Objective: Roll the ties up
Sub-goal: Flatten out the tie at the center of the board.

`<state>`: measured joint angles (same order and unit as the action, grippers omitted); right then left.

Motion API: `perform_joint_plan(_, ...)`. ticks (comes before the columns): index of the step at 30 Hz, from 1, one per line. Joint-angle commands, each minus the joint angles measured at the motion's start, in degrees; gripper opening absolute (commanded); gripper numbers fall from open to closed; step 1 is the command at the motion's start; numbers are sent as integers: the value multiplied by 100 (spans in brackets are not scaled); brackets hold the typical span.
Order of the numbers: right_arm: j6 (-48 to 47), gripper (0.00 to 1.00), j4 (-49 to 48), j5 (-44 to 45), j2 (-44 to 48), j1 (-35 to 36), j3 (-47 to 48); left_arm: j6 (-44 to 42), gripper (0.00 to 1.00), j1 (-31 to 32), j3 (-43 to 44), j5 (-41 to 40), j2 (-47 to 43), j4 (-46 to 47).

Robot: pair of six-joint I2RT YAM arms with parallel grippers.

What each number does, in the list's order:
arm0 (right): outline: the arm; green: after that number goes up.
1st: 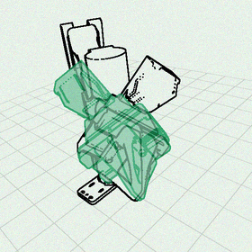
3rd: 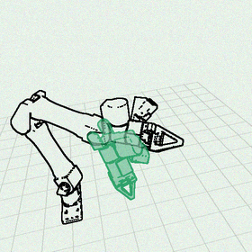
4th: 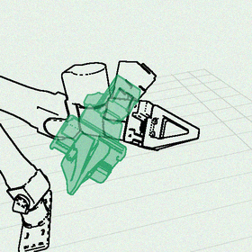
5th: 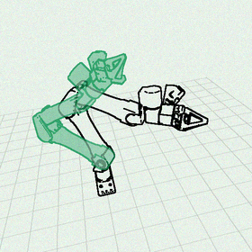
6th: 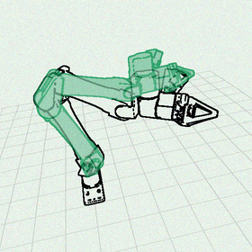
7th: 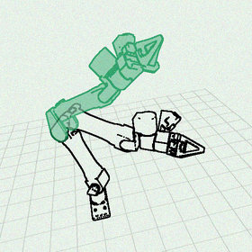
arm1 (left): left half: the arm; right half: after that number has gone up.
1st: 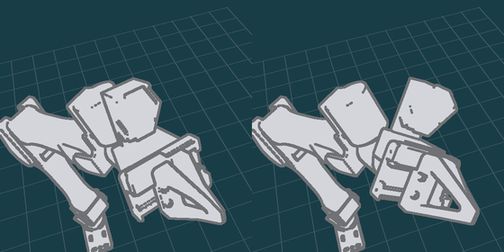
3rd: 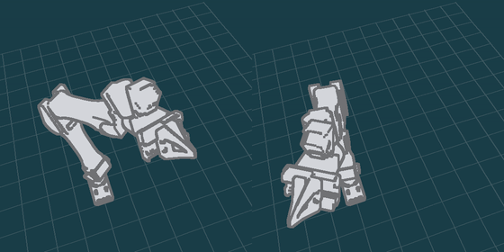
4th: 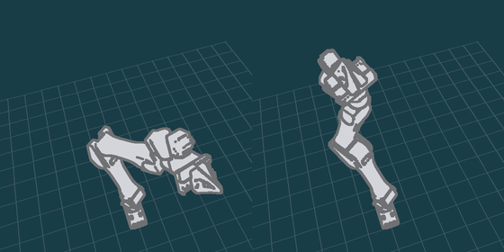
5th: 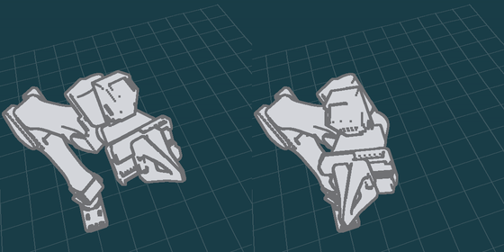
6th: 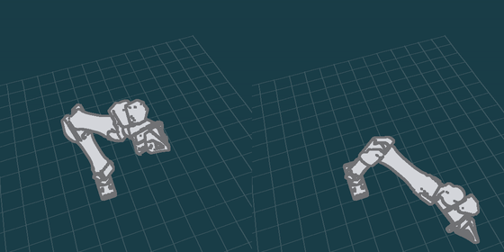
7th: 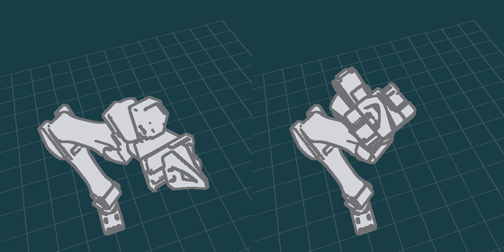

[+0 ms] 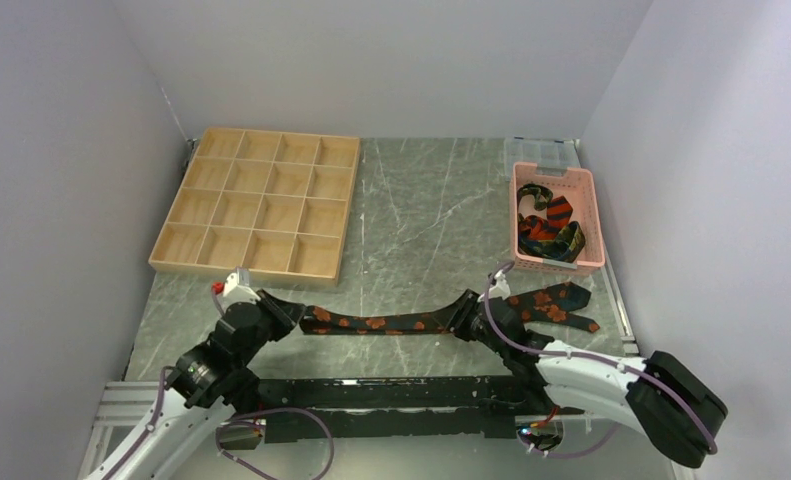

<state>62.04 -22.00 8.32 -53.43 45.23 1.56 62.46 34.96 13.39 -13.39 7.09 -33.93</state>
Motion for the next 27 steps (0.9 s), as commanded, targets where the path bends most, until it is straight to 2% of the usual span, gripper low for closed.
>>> perform_joint_plan(1,-9,39,967,380,411,-30,-363,137,15,-20,367,-133,1019,265)
perform_joint_plan(6,101,39,1197,397,994,-19,-654,-22,10,-40,457,329,2868,1363)
perform_joint_plan(11,79,39,1238,382,975,-6,-626,-205,9,-57,448,539,3393,1907)
perform_joint_plan(16,-71,41,1189,304,975,3,-578,-312,4,-59,180,657,2848,1525)
perform_joint_plan(22,-689,61,1407,271,1027,287,148,-275,3,-59,-238,848,1506,659)
perform_joint_plan(24,-937,64,1372,269,728,447,572,-321,3,-58,-231,840,1072,311)
perform_joint_plan(27,-1306,65,1249,243,-278,806,1464,-434,3,-59,-71,727,476,-150)
